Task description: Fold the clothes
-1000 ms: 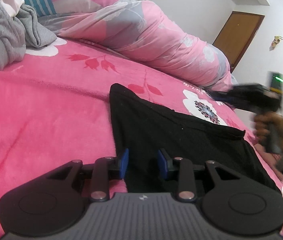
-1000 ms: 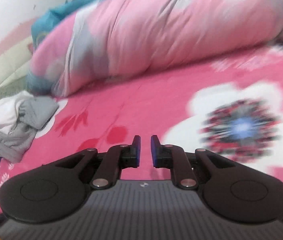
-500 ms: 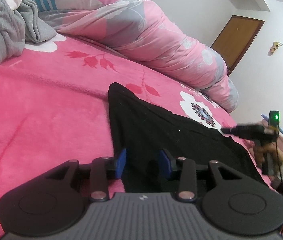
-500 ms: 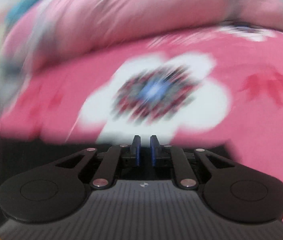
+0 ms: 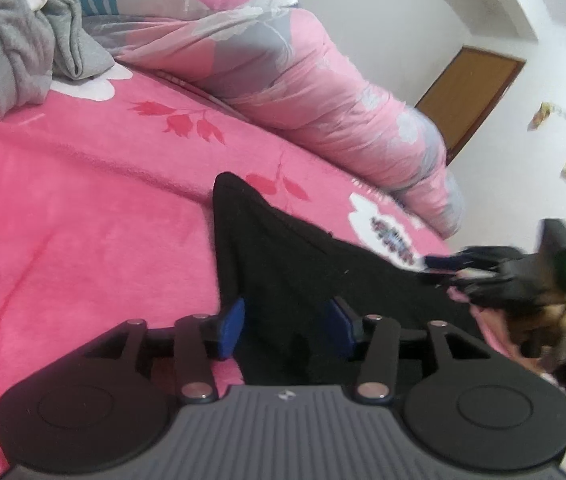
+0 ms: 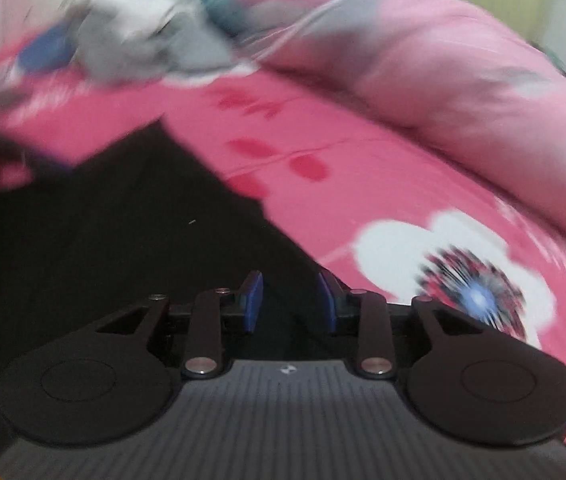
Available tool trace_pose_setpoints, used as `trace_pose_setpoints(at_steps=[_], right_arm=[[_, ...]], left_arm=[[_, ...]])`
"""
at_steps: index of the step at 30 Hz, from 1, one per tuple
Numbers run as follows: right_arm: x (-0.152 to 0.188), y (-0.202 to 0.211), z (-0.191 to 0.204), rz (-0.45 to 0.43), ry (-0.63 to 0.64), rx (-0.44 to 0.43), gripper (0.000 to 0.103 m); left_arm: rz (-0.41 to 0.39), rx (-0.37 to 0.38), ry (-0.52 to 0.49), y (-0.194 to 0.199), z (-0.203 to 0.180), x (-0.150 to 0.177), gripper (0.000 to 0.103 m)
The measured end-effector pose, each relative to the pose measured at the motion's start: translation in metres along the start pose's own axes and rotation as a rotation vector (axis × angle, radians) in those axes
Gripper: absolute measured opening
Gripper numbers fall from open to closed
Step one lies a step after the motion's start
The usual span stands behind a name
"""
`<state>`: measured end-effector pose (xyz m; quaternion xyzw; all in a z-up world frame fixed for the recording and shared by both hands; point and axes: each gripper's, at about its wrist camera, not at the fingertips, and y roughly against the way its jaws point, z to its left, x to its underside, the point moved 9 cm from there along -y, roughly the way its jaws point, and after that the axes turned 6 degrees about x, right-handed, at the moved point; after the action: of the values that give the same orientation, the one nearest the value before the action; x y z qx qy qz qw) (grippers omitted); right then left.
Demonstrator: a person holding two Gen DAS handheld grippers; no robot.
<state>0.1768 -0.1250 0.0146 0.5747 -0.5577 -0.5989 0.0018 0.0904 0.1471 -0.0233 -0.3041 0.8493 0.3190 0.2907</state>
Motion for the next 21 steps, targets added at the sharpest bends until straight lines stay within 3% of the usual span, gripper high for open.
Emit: trace_pose_setpoints(at_steps=[5,11,15,21], right_arm=[[-0.014,-0.033,0.020,0.106,0.205,-0.035,0.029],[-0.013,-0.050,0.023,0.212,0.291,-0.078,0.026],[-0.012,-0.049,0.032,0.216,0.308,-0.089,0.003],[-0.024,-0.034,0.028,0.141,0.293,-0.019,0.001]], left_arm=[[-0.012,0.029,0.034,0.003,0.001,-0.004,0.055],[-0.005,0.025,0.020,0.003,-0.001,-0.003,0.056],[-0.005,0.029,0.021,0.003,-0.002,-0.003,0.056],[-0.006,0.033,0.013,0.004,-0.003,-0.002,0.057]])
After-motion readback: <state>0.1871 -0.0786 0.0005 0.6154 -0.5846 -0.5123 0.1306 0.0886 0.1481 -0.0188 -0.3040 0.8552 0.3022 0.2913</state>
